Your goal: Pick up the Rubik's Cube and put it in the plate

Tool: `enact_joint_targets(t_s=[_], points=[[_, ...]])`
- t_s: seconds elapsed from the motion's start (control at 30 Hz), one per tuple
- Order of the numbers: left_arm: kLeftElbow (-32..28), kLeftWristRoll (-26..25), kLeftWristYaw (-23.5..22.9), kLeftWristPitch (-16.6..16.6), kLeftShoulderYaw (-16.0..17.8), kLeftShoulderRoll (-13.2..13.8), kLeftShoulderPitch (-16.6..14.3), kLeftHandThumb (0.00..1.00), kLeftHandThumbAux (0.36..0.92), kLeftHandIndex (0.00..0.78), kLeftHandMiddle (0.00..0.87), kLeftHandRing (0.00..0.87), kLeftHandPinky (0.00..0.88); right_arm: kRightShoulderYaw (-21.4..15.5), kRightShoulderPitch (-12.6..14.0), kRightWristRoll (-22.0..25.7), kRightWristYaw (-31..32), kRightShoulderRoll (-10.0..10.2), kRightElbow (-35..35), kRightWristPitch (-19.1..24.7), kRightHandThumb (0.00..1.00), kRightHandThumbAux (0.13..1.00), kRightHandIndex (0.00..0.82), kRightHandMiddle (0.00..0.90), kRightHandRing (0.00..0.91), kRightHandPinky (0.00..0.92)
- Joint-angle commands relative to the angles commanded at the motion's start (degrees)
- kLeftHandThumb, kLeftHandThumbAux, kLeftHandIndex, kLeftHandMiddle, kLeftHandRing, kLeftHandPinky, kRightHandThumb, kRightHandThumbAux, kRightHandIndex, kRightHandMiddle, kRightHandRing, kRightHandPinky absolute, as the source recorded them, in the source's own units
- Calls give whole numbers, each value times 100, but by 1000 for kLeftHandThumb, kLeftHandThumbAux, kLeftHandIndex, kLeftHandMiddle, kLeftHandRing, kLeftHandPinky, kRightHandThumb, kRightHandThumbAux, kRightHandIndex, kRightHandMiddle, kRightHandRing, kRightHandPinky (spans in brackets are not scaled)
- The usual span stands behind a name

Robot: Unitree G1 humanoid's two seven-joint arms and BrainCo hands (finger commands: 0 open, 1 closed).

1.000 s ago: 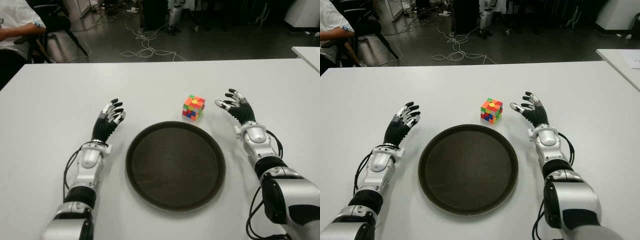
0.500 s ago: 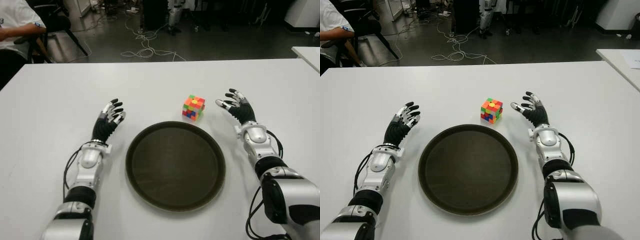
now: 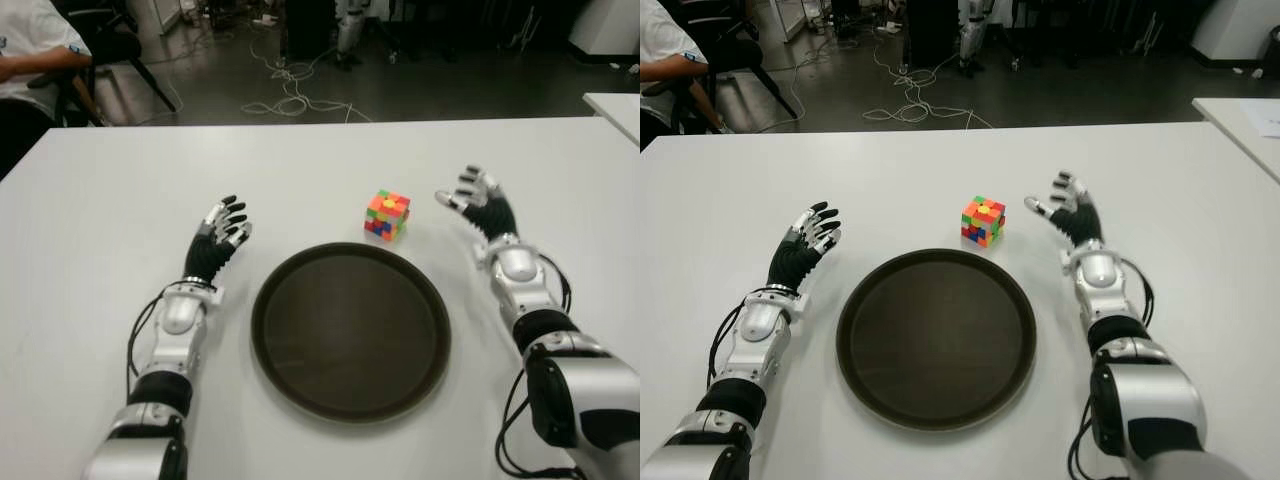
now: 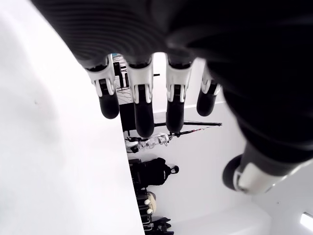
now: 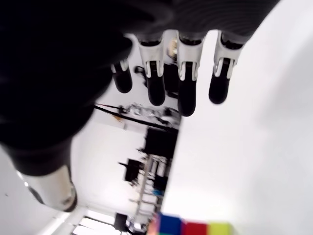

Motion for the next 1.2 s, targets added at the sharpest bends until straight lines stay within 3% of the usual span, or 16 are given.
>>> enact_joint_targets(t_s=[0.2, 0.4, 0.67, 0.87, 1.0, 1.2], points=[[-52, 19, 37, 11, -20, 9, 27, 53, 630, 93, 164, 138, 104, 310, 88, -423, -486, -94, -198, -529, 111, 691, 84, 180, 163, 95], [-127, 2, 34, 85, -20, -6, 58, 59, 627, 88, 162, 141, 112, 718, -36, -943, -814, -260, -275, -596, 113, 666, 57, 138, 129, 73], [-145, 13, 61, 85, -24, -18, 85, 69, 637, 94, 171, 152, 122, 1440, -424, -1890, -1127, -412, -694, -84, 58, 599, 36, 118, 108, 66], [-143, 0, 53, 74, -25, -19, 110, 71, 624, 98, 176, 156, 123, 1898, -551, -2386, -881, -468, -1114, 453, 17, 542, 14, 82, 65, 25], [-150, -40, 40, 77, -6, -38, 117, 75, 623, 97, 178, 157, 120, 2286, -884, -2769, -690, -410, -1026, 910, 10, 517, 3, 54, 37, 11], [-134, -64, 16, 76, 0, -39, 118, 74, 613, 95, 174, 155, 111, 2716, -1106, -3110, -433, -374, -1016, 1172, 7, 483, 0, 38, 26, 22]])
